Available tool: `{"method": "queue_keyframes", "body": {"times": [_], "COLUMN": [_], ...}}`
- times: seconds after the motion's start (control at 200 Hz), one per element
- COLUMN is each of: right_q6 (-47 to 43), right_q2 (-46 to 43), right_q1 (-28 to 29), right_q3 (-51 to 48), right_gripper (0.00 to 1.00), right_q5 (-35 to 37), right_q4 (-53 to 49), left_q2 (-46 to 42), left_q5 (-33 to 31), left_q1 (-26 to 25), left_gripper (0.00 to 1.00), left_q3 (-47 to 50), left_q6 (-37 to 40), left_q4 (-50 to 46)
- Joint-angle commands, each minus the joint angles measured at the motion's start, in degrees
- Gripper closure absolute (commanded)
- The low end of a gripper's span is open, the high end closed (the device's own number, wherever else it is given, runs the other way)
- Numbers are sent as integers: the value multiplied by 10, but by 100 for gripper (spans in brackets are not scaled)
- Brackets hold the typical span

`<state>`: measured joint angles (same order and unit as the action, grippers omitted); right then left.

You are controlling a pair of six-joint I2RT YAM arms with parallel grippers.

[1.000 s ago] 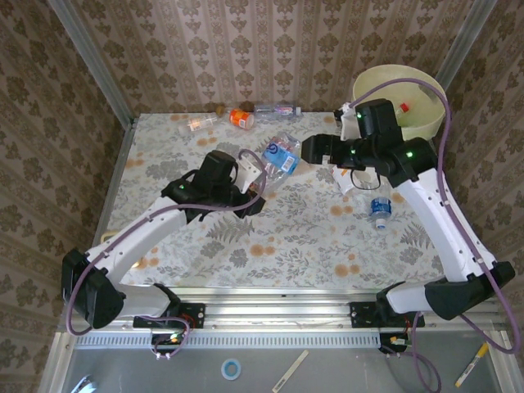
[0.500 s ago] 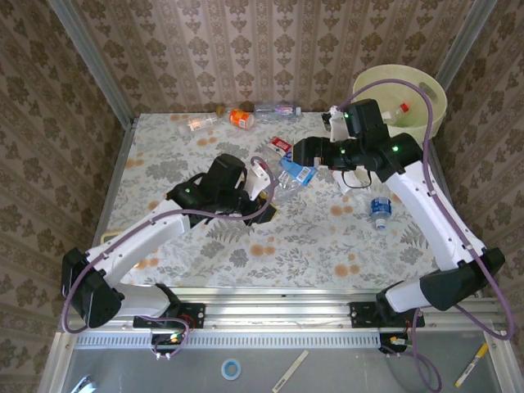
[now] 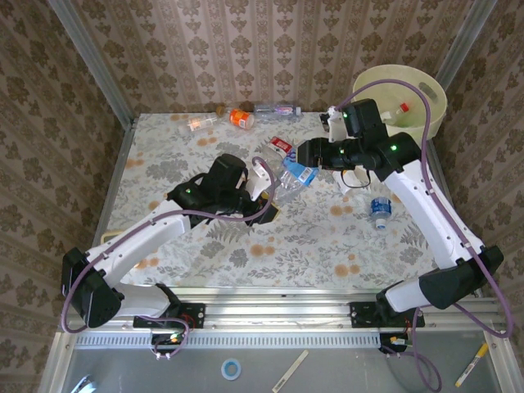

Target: Throw the plastic bottles in the bin

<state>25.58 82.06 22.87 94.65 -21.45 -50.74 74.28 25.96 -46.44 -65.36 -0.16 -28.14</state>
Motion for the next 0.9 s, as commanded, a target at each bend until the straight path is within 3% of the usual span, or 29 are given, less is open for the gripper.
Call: {"method": "queue_keyframes", "body": {"times": [0.0, 0.12, 0.185, 0.24, 0.42, 0.62, 0.785, 0.895], "right_q6": [8, 9, 9, 10, 8, -16, -70, -118], "right_q2": [-4, -4, -5, -5, -8, -19, -54, -85], "right_q1": [3, 3, 3, 2, 3, 2, 3, 3], "right_q3": [6, 9, 11, 12, 23, 62, 120, 130], "right_gripper": [53, 70, 77, 78, 79, 95, 96, 98], "right_q5": [-11, -14, -14, -12, 1, 74, 214, 305], "right_q4": [-9, -13, -15, -16, -23, -33, -9, 63], "left_q2": [-5, -6, -9, -11, -34, -84, -131, -145], "left_q5": [6, 4, -4, -13, -23, -16, -19, -16], "left_q1": [-5, -5, -5, -5, 14, 62, 98, 113], "left_gripper": [96, 84, 54, 32, 1, 0, 0, 0], "left_q3": [-12, -7, -5, -4, 20, 67, 113, 125], "left_q6": [8, 4, -1, -7, -46, -103, -139, -148], "left_q4": [18, 19, 22, 25, 65, 132, 181, 182]}}
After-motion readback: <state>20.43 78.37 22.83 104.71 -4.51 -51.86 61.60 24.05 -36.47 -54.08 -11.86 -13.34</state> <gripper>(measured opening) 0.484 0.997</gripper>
